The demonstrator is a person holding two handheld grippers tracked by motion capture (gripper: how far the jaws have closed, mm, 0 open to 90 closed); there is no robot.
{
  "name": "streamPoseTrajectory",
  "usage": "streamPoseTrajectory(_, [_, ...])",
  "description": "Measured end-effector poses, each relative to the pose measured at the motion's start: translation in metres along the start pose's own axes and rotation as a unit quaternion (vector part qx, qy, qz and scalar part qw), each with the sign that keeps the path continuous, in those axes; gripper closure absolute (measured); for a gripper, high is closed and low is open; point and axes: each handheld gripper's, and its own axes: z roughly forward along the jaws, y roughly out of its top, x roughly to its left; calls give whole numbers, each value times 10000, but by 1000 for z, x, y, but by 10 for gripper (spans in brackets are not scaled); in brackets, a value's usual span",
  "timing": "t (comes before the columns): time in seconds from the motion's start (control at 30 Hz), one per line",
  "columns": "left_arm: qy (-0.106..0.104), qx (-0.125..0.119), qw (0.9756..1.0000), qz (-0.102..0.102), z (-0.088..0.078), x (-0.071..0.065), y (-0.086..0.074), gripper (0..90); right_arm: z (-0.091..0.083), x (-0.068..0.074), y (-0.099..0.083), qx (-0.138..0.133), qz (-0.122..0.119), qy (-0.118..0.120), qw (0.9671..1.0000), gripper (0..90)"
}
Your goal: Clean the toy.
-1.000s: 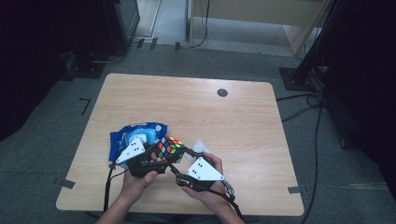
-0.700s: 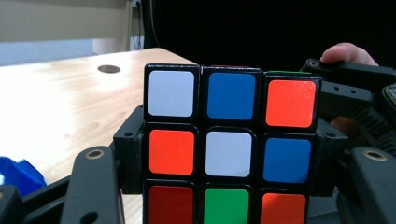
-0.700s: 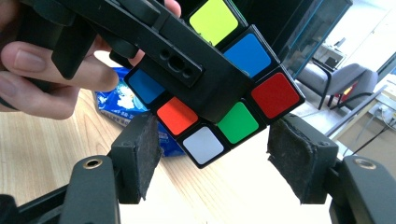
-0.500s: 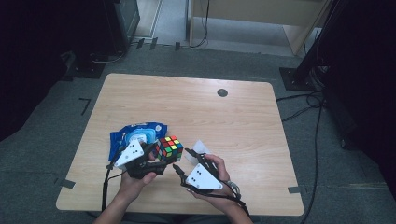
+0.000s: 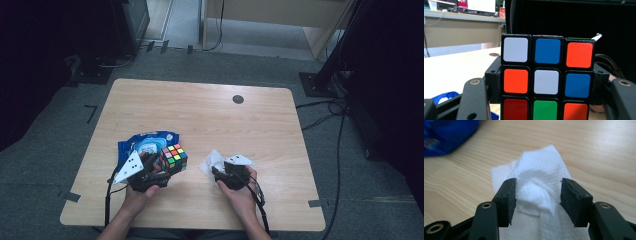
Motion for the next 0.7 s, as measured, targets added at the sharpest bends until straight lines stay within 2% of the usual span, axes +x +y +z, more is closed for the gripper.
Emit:
streamPoseTrajectory(0.07, [15, 15, 10000, 14, 0, 0, -1, 339, -1, 0, -1, 20, -20, -31, 10000, 507])
streamPoseTrajectory(0.17, [33, 50, 10000, 77, 1, -1, -1, 339, -2, 1, -2, 40, -225, -130, 9997, 699])
streamPoseTrajectory(0.27, [42, 162, 9996, 221, 3, -4, -3, 339, -3, -2, -2, 65, -211, 47, 9997, 845])
streamPoseTrajectory(0.33, [42, 264, 9992, 311, 6, -7, -5, 339, -5, -2, 0, 13, -160, 85, 9998, 874])
streamPoseTrajectory(0.4, [46, 362, 9985, 416, 9, -10, -7, 339, -14, -2, 5, -273, -101, 261, 9992, 880])
streamPoseTrajectory(0.43, [21, 431, 9980, 464, 11, -12, -8, 339, -21, 0, 9, -503, -82, 437, 9977, 881])
streamPoseTrajectory(0.5, [37, 554, 9970, 547, 16, -16, -11, 339, -41, 9, 20, -1062, -272, 759, 9911, 881])
streamPoseTrajectory(0.57, [25, 656, 9958, 635, 20, -20, -13, 339, -58, 20, 28, -1489, -491, 1012, 9824, 881])
streamPoseTrajectory(0.6, [25, 747, 9946, 718, 23, -23, -15, 339, -66, 26, 32, -1690, -631, 1145, 9769, 881])
streamPoseTrajectory(0.63, [9, 796, 9938, 770, 26, -25, -17, 339, -74, 35, 35, -1827, -770, 1301, 9715, 881])
streamPoseTrajectory(0.7, [-28, 844, 9928, 849, 30, -31, -18, 339, -80, 49, 38, -1882, -952, 1571, 9648, 881])
